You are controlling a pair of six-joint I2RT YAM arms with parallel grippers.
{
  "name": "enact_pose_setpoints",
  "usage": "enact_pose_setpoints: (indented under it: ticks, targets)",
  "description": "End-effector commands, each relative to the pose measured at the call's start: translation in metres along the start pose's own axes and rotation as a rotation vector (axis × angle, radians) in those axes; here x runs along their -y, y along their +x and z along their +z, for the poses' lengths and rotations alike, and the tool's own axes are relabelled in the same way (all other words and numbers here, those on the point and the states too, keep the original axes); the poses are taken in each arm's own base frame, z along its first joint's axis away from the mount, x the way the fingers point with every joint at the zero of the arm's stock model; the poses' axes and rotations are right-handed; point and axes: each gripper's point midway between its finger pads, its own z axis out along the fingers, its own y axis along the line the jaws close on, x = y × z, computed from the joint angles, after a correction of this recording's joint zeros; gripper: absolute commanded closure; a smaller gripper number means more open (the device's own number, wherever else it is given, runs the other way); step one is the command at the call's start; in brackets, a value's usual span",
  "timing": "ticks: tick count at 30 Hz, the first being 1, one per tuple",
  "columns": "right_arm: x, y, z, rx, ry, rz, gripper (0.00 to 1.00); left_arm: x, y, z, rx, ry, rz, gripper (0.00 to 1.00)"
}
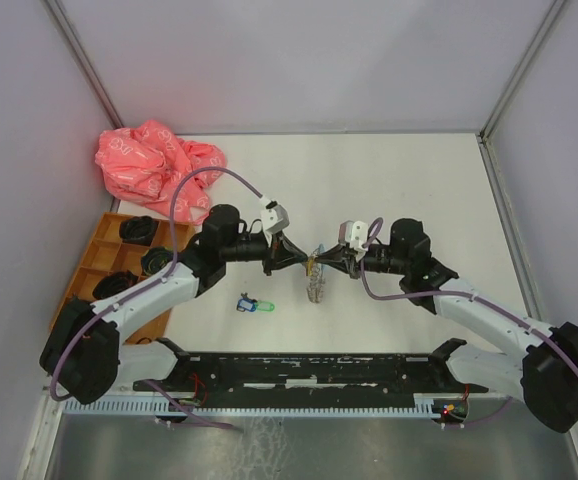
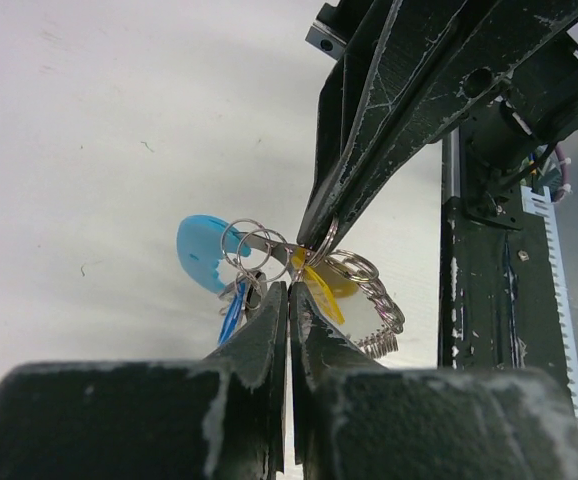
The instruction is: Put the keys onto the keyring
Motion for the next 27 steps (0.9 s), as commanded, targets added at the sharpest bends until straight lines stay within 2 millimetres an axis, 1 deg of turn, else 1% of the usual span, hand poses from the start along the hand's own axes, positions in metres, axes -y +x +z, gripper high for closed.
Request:
enact_pose_setpoints:
  ticks: [1,3,6,12,16,19,22,27]
  targets:
    - [0.019,-0.059,-0.002,0.202,0.072,-0.119,0.99,0.011,0.006,0.009,0.002,0.07,-0.074,0.97]
    - [0.02,-0.061,0.0,0.223,0.072,-0.118,0.99,0.013,0.012,0.013,-0.015,0.086,-0.087,0.97]
    - [0.021,-0.062,0.003,0.244,0.065,-0.115,0.99,0.015,0.014,0.018,-0.014,0.106,-0.092,0.97]
    - [0.021,-0.054,0.006,0.23,0.062,-0.112,0.99,0.019,0.001,0.016,0.034,0.12,-0.035,0.97]
    - [0.02,-0.039,0.006,0.165,0.059,-0.095,0.99,0.019,-0.006,0.012,0.054,0.099,0.01,0.97]
    - [0.018,-0.028,0.004,0.102,0.049,-0.093,0.91,0.019,-0.011,0.008,0.057,0.082,0.032,0.97]
    - [0.017,-0.021,0.003,0.063,0.045,-0.076,0.86,0.021,-0.015,0.007,0.064,0.087,0.04,0.97]
    - [0.014,-0.011,0.004,0.008,0.028,-0.042,0.81,0.023,-0.018,0.008,0.061,0.094,0.04,0.97]
